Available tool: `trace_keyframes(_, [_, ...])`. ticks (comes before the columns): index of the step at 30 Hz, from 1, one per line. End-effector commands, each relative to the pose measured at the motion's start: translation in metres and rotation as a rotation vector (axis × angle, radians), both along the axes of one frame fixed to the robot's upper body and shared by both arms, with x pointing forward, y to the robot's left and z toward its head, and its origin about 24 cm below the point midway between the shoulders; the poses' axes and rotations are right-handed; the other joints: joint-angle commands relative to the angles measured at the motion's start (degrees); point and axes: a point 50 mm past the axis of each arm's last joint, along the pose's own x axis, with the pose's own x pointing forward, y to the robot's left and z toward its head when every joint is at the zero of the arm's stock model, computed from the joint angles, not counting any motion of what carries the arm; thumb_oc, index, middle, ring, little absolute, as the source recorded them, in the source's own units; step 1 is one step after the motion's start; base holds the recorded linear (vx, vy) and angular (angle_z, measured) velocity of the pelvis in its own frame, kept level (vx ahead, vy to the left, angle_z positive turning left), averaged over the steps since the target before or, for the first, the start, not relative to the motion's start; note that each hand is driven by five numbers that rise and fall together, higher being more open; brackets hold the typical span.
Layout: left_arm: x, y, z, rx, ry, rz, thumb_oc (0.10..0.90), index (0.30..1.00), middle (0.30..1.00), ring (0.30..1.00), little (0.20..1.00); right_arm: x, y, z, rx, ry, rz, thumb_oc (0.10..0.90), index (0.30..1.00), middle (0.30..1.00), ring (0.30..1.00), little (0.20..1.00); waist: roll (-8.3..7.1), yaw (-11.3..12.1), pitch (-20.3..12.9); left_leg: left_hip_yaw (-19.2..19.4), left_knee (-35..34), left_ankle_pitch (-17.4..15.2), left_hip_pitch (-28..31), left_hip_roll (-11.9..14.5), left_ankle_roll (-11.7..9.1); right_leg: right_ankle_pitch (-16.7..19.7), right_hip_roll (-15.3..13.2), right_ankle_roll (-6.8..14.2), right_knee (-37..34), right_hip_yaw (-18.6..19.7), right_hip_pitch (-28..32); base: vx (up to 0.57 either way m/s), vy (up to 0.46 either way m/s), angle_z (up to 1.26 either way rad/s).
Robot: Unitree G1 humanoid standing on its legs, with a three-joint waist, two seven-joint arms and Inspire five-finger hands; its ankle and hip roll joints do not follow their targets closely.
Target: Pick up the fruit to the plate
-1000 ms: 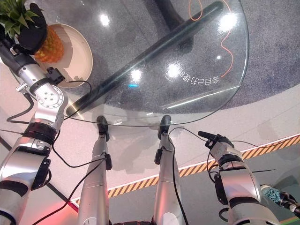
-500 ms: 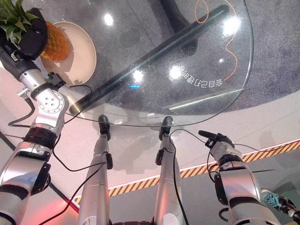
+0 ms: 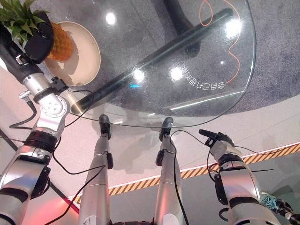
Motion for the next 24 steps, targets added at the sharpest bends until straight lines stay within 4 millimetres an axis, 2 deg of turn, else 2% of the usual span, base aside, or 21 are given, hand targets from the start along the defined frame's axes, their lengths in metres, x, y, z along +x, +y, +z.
trace_keyframes(1, [-0.023,0.004,0.043,0.026,-0.285,-0.02,0.8,0.9,0.9,0.9,0.9,-0.034,-0.027,-0.022,-0.062,0.119,-0.108,0.8,0.9,0.9,0.9,0.9,-0.64,1.05,-1.36,0.2,6.31,-7.16,-1.66,-2.57,1.72,-0.22,2.22,0.05,-2.37,-2.56,1.52,0.0,0.0,0.0])
trace_keyframes(18, [-0.035,0.002,0.023,0.06,-0.272,-0.142,0.8,0.9,0.9,0.9,0.9,-0.039,-0.029,-0.027,-0.038,0.116,-0.141,0.8,0.9,0.9,0.9,0.9,-0.42,2.92,-1.36,-0.48,6.63,-8.2,-0.33,-2.66,1.98,-0.79,1.68,0.32,-2.18,-3.77,3.32,0.0,-0.007,0.01])
trace_keyframes(24, [-0.039,-0.003,0.023,0.07,-0.28,-0.208,0.8,0.9,0.9,0.9,0.9,-0.037,-0.027,-0.025,-0.03,0.111,-0.148,0.8,0.9,0.9,0.9,0.9,-0.24,3.25,-1.36,-0.73,6.97,-8.01,-0.8,-3.0,2.26,-0.43,1.39,0.29,-2.06,-4.0,2.97,0.0,-0.007,0.02])
